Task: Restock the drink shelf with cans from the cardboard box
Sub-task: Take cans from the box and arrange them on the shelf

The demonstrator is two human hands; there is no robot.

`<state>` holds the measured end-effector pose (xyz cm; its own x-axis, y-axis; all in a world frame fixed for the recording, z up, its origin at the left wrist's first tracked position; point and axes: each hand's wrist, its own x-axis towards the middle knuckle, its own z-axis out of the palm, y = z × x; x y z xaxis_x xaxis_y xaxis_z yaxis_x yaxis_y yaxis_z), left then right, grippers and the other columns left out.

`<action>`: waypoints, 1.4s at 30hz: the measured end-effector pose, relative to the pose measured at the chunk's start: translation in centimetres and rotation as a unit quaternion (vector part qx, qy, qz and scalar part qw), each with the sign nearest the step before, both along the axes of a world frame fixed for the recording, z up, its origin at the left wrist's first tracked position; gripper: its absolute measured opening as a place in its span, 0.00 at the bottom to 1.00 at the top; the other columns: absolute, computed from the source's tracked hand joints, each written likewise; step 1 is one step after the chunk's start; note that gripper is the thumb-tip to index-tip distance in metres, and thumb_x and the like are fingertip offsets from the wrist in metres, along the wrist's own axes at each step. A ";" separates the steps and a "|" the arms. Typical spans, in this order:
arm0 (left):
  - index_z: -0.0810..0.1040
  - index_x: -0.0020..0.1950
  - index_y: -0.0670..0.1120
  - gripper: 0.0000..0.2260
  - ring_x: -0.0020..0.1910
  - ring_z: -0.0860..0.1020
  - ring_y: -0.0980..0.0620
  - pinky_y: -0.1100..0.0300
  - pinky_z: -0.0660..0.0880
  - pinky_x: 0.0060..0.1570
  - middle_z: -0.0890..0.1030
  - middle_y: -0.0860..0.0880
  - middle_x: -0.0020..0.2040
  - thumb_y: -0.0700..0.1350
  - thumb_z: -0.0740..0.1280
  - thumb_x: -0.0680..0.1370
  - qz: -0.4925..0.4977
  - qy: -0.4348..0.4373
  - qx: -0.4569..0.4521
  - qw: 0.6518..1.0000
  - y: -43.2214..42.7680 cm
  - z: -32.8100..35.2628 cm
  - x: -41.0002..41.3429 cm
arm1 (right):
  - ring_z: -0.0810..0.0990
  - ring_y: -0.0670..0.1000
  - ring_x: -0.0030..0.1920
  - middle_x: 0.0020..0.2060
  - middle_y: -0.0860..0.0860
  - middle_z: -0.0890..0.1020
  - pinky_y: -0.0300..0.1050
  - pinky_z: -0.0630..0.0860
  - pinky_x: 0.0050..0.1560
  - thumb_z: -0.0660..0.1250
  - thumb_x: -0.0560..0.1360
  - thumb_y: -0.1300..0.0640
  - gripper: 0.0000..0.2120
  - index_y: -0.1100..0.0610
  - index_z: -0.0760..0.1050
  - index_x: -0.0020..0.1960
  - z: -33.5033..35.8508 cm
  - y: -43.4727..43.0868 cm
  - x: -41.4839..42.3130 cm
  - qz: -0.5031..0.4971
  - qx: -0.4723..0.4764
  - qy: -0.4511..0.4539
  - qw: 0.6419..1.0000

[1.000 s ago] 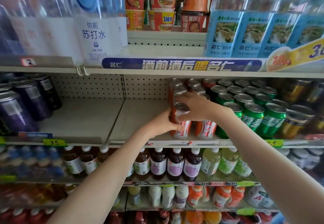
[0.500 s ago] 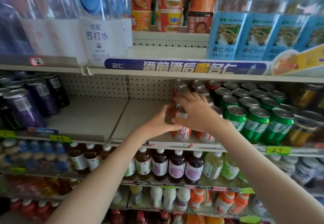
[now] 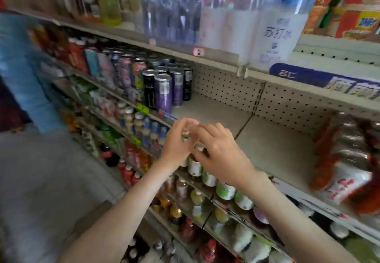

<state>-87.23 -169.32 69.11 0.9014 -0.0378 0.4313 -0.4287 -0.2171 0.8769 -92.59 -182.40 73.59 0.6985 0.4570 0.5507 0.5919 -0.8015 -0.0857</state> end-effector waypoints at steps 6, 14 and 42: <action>0.73 0.49 0.53 0.11 0.42 0.75 0.66 0.71 0.71 0.43 0.75 0.54 0.47 0.37 0.67 0.76 0.180 0.036 0.068 0.981 15.1 -5.8 -1.0 | 0.78 0.62 0.50 0.51 0.58 0.80 0.55 0.77 0.50 0.66 0.70 0.56 0.20 0.63 0.76 0.60 -4.6 13.1 4.4 0.121 0.010 0.076 0.990; 0.73 0.49 0.53 0.10 0.41 0.76 0.53 0.60 0.72 0.45 0.74 0.53 0.47 0.39 0.67 0.73 0.334 0.147 0.100 0.926 29.4 -15.7 -5.5 | 0.69 0.59 0.66 0.63 0.58 0.74 0.50 0.63 0.67 0.64 0.76 0.59 0.25 0.62 0.65 0.71 -16.8 26.2 8.0 0.191 -0.035 0.233 0.953; 0.69 0.66 0.44 0.16 0.58 0.73 0.50 0.61 0.69 0.57 0.71 0.46 0.63 0.40 0.63 0.78 0.394 0.366 0.110 0.836 39.6 -82.5 0.3 | 0.67 0.61 0.68 0.68 0.60 0.66 0.50 0.66 0.66 0.69 0.73 0.57 0.30 0.62 0.59 0.70 -93.8 42.0 18.6 0.113 -0.262 0.505 0.815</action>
<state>-86.92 -129.77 -13.35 0.7034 0.6861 -0.1857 0.5567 -0.3693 0.7441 -73.99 -140.41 -20.18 0.5394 0.6245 -0.5648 0.5698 -0.7646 -0.3013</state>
